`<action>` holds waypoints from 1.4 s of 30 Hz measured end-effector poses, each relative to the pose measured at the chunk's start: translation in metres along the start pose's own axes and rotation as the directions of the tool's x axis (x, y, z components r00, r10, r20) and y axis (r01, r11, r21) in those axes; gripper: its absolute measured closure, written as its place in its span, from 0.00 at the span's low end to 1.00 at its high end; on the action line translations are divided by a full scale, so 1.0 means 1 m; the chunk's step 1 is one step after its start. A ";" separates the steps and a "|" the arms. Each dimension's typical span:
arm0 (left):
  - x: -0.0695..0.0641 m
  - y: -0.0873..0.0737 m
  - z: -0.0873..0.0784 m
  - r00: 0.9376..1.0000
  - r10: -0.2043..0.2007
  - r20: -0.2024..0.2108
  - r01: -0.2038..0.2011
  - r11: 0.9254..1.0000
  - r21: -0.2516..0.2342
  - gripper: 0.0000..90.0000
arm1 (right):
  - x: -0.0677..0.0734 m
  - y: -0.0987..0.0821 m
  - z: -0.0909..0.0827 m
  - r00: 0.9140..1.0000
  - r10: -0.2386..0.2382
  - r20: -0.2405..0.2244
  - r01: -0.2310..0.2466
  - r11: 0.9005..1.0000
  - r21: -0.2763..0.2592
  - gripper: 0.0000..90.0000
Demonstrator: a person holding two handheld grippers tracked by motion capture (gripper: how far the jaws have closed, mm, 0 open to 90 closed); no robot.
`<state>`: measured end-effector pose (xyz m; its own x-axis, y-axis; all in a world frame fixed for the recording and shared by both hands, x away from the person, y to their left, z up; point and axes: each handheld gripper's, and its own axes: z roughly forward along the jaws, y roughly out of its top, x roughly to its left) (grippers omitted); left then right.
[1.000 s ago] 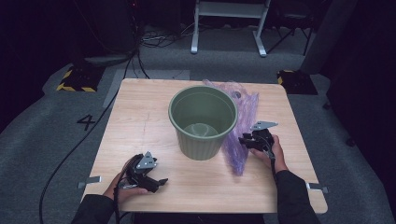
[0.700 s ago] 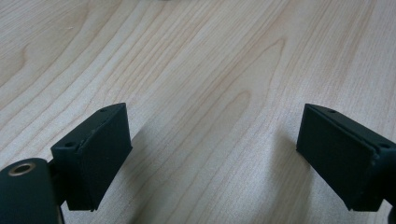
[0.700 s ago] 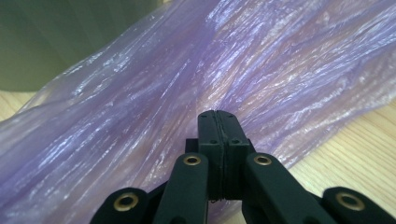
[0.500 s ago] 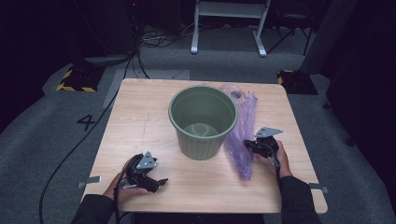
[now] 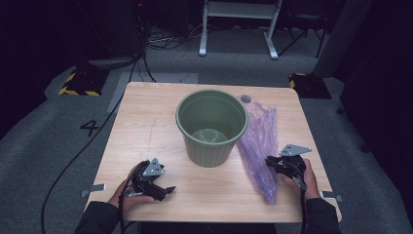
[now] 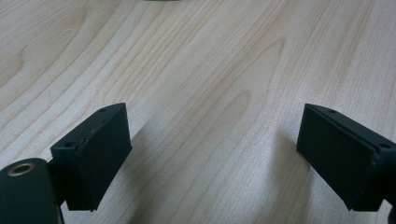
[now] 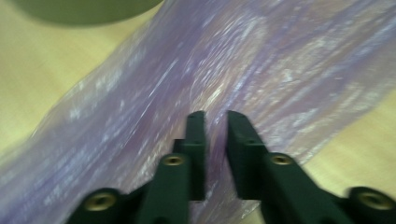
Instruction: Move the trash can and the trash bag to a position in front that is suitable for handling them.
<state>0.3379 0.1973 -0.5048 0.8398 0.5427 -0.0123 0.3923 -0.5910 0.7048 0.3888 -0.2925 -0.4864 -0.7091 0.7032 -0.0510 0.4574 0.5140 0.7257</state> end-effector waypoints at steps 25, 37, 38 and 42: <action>-0.001 0.000 0.000 1.000 -0.003 -0.005 0.003 1.000 0.000 0.10 | 0.078 -0.010 -0.008 0.926 -0.243 -0.288 0.243 0.969 -0.035 0.52; -0.001 0.000 0.000 1.000 -0.003 -0.005 0.003 1.000 -0.001 0.11 | 0.101 0.012 0.007 0.953 -0.236 -0.192 0.216 0.969 -0.122 0.32; -0.001 0.000 0.000 1.000 -0.003 -0.006 0.003 1.000 -0.001 0.11 | 0.099 0.013 0.005 0.959 -0.223 -0.173 0.201 0.970 -0.135 0.31; -0.001 0.000 0.000 1.000 -0.003 -0.005 0.003 1.000 -0.001 0.11 | 0.088 0.019 -0.005 0.978 -0.184 -0.102 0.164 0.970 -0.179 0.25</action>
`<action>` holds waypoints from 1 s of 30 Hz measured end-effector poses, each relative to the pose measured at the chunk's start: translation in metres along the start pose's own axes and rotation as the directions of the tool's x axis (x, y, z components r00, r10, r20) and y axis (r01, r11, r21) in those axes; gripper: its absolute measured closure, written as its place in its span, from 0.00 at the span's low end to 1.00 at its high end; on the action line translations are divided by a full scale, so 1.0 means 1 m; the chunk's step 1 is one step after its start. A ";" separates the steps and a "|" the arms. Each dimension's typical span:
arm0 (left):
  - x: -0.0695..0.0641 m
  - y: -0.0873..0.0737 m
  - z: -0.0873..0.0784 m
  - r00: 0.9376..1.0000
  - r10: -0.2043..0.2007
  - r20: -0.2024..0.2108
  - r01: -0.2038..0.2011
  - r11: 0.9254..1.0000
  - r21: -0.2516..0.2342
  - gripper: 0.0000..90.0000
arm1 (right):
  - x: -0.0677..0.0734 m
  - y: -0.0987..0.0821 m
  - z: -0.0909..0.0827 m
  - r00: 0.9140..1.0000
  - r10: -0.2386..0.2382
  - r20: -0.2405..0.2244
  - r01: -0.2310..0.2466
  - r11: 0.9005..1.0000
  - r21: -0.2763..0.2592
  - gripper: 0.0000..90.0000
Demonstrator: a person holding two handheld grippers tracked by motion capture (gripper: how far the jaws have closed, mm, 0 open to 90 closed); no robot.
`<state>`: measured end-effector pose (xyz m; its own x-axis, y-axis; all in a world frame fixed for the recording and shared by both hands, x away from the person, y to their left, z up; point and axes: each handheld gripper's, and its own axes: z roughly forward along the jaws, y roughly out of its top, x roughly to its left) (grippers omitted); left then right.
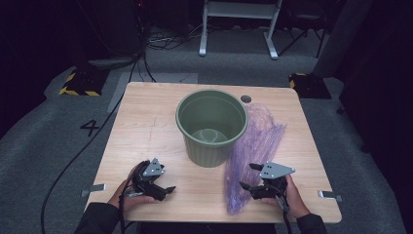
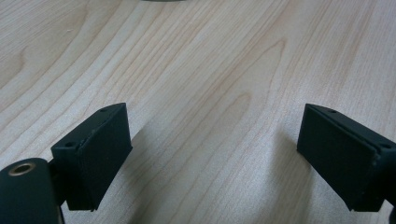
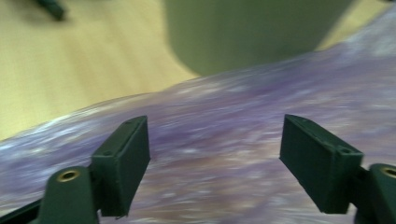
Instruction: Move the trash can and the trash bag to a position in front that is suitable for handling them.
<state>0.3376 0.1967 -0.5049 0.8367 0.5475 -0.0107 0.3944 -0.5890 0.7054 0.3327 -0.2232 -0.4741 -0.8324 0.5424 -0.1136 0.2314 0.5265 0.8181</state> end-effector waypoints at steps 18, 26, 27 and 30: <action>-0.003 0.003 0.001 1.000 0.005 0.000 -0.005 1.000 0.008 0.12 | -0.063 -0.009 0.049 0.983 0.178 0.041 -0.182 0.974 0.134 0.29; 0.000 0.002 0.001 0.999 0.026 0.025 -0.026 1.000 -0.014 0.19 | -0.069 -0.010 0.047 0.978 0.193 0.079 -0.201 0.973 0.110 0.59; 0.000 0.002 0.001 0.999 0.028 0.027 -0.027 1.000 -0.015 0.19 | -0.071 -0.011 0.047 0.975 0.203 0.090 -0.212 0.972 0.104 0.65; 0.003 0.003 0.002 0.999 0.033 0.035 -0.032 0.999 -0.015 0.19 | -0.076 -0.012 0.046 0.966 0.228 0.119 -0.240 0.966 0.093 0.76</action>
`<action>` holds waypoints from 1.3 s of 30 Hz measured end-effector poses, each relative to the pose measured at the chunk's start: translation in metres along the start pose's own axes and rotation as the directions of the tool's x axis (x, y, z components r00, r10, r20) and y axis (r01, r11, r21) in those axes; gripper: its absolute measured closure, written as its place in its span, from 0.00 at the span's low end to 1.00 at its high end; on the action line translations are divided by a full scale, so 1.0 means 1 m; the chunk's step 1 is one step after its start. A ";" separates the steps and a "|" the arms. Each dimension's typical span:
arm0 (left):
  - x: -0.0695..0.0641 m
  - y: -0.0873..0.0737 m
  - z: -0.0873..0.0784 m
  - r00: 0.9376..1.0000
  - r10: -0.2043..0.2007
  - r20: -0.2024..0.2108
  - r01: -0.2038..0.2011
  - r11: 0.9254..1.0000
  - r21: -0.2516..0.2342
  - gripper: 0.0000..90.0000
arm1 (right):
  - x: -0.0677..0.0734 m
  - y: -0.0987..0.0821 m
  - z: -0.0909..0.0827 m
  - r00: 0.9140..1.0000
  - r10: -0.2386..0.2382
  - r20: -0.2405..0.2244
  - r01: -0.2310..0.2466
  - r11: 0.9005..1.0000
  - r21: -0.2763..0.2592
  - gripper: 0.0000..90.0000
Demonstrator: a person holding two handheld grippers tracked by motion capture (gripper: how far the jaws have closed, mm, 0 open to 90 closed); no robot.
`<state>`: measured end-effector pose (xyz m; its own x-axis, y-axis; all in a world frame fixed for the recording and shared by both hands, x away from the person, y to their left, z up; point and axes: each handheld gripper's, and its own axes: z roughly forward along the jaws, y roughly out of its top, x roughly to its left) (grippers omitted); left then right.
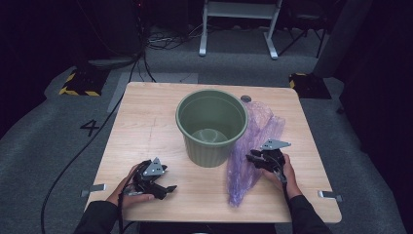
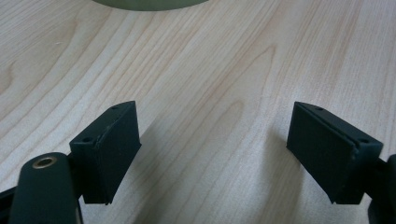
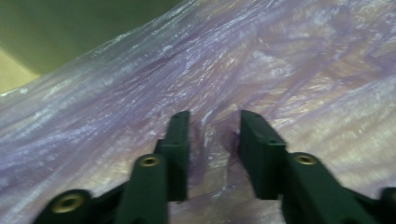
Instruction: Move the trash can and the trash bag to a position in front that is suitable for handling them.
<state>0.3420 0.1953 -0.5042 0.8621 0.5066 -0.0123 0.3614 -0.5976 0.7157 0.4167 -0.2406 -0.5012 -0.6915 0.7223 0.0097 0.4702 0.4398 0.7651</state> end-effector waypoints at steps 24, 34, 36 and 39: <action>0.002 0.001 0.001 1.000 -0.014 -0.015 0.014 1.000 -0.001 0.19 | -0.016 -0.008 -0.038 0.997 0.058 0.040 -0.051 0.984 -0.168 1.00; 0.002 0.001 0.001 1.000 -0.014 -0.015 0.014 1.000 -0.001 0.19 | -0.020 -0.008 -0.059 0.994 0.102 0.048 -0.087 0.963 -0.254 1.00; 0.002 0.001 0.001 1.000 -0.014 -0.015 0.014 1.000 -0.001 0.19 | -0.020 -0.007 -0.063 0.993 0.096 0.063 -0.076 0.962 -0.262 1.00; 0.002 0.001 0.001 1.000 -0.014 -0.015 0.014 1.000 -0.001 0.19 | -0.020 -0.006 -0.067 0.993 0.100 0.069 -0.077 0.958 -0.278 1.00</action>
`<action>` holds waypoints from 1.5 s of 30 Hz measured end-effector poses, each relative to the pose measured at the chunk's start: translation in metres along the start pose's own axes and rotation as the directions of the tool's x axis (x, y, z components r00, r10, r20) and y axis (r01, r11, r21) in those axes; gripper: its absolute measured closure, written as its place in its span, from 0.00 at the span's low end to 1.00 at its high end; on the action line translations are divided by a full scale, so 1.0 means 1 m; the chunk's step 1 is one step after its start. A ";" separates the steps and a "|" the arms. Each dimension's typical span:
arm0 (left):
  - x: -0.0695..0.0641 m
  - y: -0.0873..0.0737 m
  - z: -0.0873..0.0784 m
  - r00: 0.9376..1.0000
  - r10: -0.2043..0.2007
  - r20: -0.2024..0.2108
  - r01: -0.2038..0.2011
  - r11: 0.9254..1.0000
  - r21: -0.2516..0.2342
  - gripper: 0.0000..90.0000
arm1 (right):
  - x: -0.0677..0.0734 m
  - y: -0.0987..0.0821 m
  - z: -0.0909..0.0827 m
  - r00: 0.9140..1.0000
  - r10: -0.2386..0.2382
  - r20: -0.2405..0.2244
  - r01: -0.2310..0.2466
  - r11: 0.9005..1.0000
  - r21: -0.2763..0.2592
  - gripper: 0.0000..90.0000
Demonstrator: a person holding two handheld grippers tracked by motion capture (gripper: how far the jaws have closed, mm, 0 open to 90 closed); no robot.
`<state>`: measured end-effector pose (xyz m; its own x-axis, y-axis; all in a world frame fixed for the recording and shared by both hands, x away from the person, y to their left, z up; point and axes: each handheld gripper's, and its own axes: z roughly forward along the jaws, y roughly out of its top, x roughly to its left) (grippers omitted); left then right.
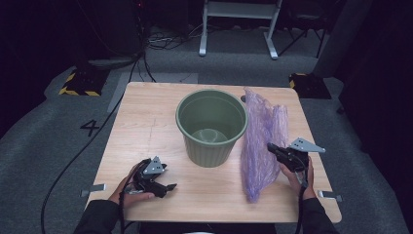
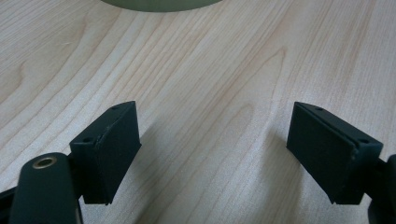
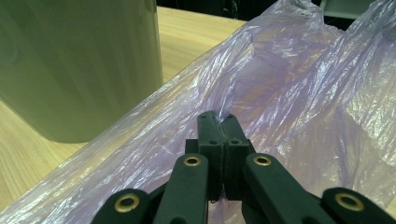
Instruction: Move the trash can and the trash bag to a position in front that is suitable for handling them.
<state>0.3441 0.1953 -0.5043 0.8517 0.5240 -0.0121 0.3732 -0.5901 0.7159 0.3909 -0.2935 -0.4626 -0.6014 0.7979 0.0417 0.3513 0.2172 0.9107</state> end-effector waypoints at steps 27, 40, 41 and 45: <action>0.000 0.000 0.000 1.000 0.001 0.001 -0.001 1.000 0.001 0.19 | -0.006 0.062 -0.006 0.997 -0.046 0.060 0.054 0.990 -0.129 1.00; 0.000 0.000 0.000 1.000 0.002 -0.002 -0.002 1.000 0.002 0.19 | -0.008 0.077 -0.004 0.998 -0.044 0.049 0.052 0.986 -0.161 1.00; 0.000 0.000 -0.001 1.000 0.001 -0.002 -0.001 1.000 0.002 0.19 | -0.008 0.078 -0.004 0.998 -0.047 0.050 0.054 0.985 -0.163 1.00; 0.000 0.000 -0.001 1.000 0.000 -0.002 0.000 1.000 0.002 0.19 | -0.009 0.083 -0.005 0.998 -0.050 0.041 0.056 0.983 -0.175 1.00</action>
<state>0.3438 0.1961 -0.5041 0.8509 0.5252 -0.0105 0.3738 -0.5914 0.7145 0.4221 -0.2855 -0.3854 -0.5884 0.8083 -0.0207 0.1855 0.1599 0.9695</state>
